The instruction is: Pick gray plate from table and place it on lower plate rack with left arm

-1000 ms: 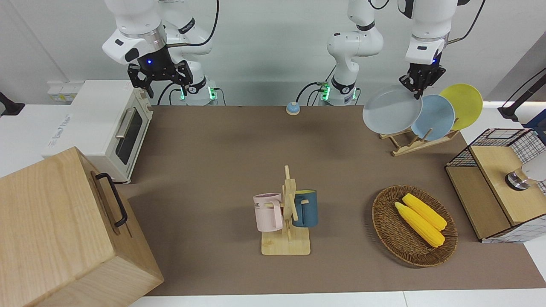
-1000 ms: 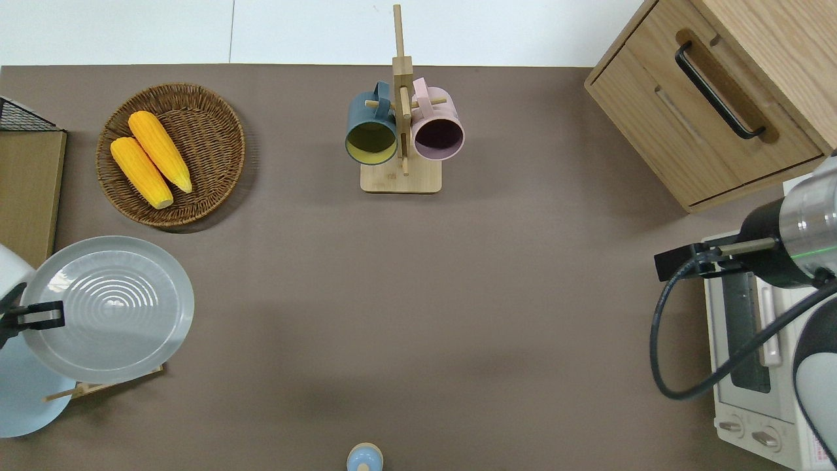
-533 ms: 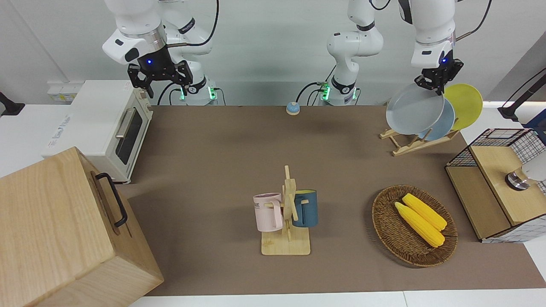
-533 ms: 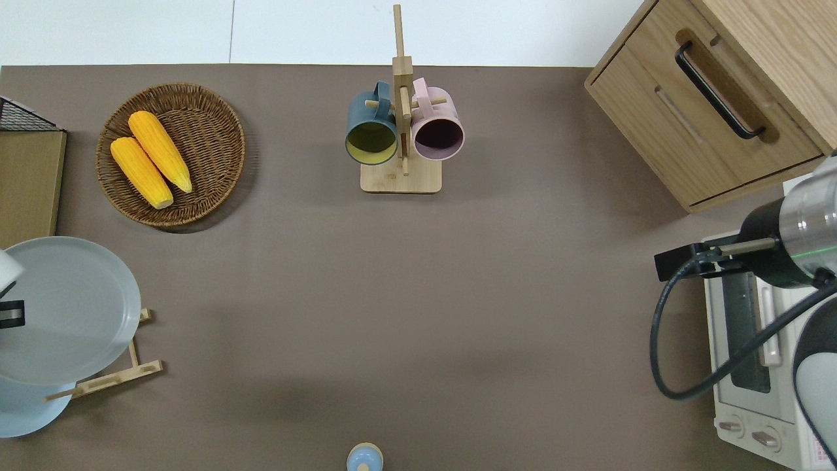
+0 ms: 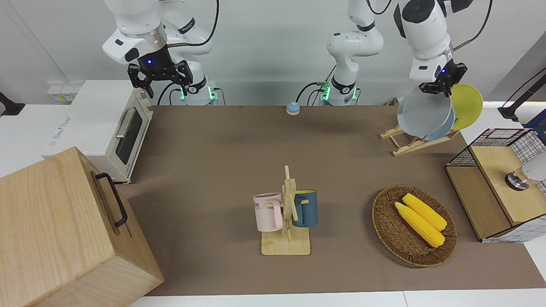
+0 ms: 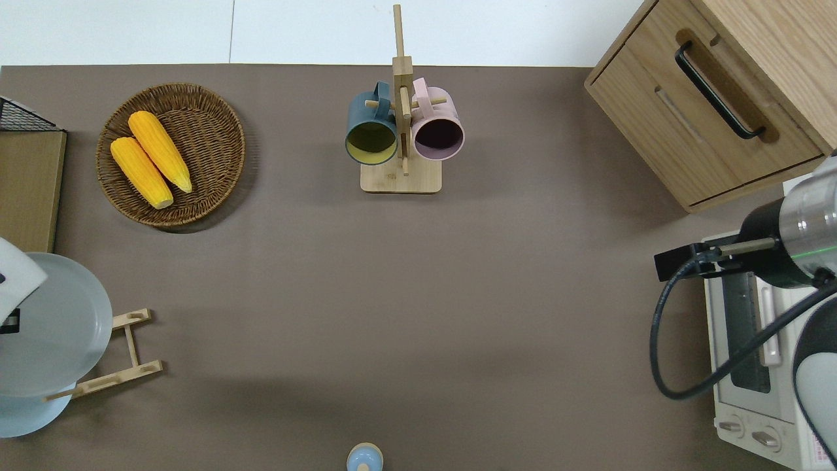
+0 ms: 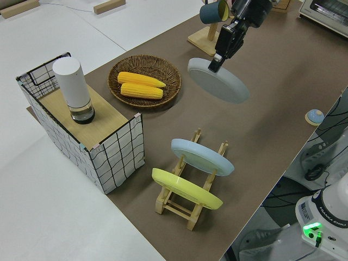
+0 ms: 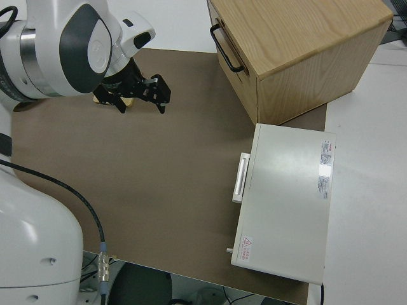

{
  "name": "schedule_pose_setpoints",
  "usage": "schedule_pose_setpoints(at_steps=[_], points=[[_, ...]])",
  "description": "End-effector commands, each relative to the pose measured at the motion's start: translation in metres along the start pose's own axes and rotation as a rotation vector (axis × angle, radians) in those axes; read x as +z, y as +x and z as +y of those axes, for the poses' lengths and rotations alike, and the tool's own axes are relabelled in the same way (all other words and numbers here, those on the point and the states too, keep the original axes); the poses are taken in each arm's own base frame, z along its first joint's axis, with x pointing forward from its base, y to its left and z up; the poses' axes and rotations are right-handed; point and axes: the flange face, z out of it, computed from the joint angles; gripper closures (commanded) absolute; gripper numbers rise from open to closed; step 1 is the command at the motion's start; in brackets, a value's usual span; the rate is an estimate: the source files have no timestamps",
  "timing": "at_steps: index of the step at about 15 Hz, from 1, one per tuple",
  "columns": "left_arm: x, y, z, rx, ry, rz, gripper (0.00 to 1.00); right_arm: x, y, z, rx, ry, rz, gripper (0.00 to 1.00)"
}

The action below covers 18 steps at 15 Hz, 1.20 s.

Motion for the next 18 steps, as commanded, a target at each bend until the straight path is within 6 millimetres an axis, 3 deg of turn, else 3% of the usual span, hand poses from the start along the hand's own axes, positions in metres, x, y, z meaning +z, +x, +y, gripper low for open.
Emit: schedule_pose_setpoints(at_steps=[1, 9, 18], points=[[0.024, -0.007, 0.015, 0.005, 0.091, -0.015, 1.00, -0.003, -0.002, 0.001, 0.001, 0.010, -0.005, 0.013], [0.073, -0.025, 0.059, -0.040, 0.199, -0.026, 1.00, -0.003, -0.002, 0.001, 0.001, 0.010, -0.005, 0.011], [0.093, -0.036, 0.085, -0.090, 0.191, -0.019, 1.00, -0.003, -0.002, 0.001, 0.001, 0.010, -0.005, 0.011]])
